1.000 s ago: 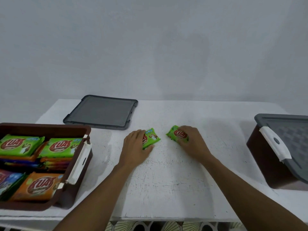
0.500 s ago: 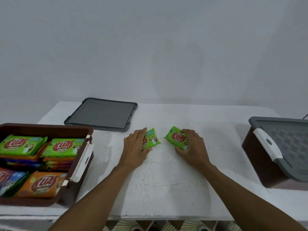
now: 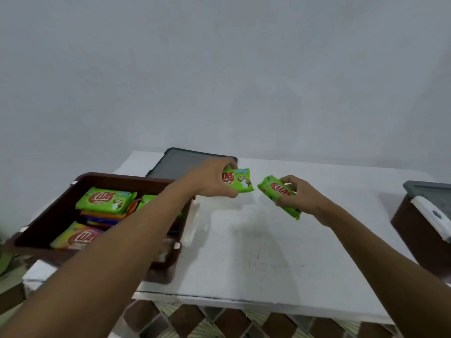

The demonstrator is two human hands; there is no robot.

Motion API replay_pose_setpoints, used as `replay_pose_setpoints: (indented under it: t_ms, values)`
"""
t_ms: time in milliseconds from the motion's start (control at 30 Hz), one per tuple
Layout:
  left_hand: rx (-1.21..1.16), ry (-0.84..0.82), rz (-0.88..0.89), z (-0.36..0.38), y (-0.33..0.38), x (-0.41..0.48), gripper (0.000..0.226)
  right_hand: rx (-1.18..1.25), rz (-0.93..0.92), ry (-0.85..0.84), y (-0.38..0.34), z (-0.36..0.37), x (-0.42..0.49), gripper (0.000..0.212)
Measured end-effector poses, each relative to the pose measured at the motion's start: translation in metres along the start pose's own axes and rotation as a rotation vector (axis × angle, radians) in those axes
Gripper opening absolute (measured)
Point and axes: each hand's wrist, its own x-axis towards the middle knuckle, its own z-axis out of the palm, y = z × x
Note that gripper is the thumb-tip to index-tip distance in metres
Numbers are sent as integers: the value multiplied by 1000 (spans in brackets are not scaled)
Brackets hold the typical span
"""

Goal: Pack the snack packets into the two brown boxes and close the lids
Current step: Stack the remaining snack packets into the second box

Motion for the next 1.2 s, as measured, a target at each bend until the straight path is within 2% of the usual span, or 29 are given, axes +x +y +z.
replay_pose_setpoints:
  t_ms: [133, 267, 400, 533, 633, 767, 900, 1000, 1200]
  values:
    - [39, -51, 58, -51, -38, -55, 53, -60, -74, -92, -55, 38, -11, 54]
    - [81, -214, -12, -95, -95, -106, 48, -119, -176, -172, -121, 94, -25, 35]
    - [117, -324, -43, -111, -152, -145, 42, -369, -324, -249, -169, 157, -32, 25]
    - [102, -369, -13, -107, -185, -165, 25, -673, -414, -241, -175, 212, -28, 12]
    - [207, -419, 50, -108, -204, -172, 27, -920, -359, -225, -170, 236, -27, 22]
    - [302, -487, 107, -106, -205, -171, 44, -941, -337, -108, -160, 251, -32, 32]
    - [405, -390, 156, -98, -213, -178, 55, -1069, -356, 55, -145, 260, -37, 51]
    - [450, -360, 153, -99, -217, -183, 53, -1088, -363, 66, -138, 258, -34, 59]
    - [451, -361, 146, -101, -216, -187, 39, -1117, -374, 49, -132, 252, -29, 63]
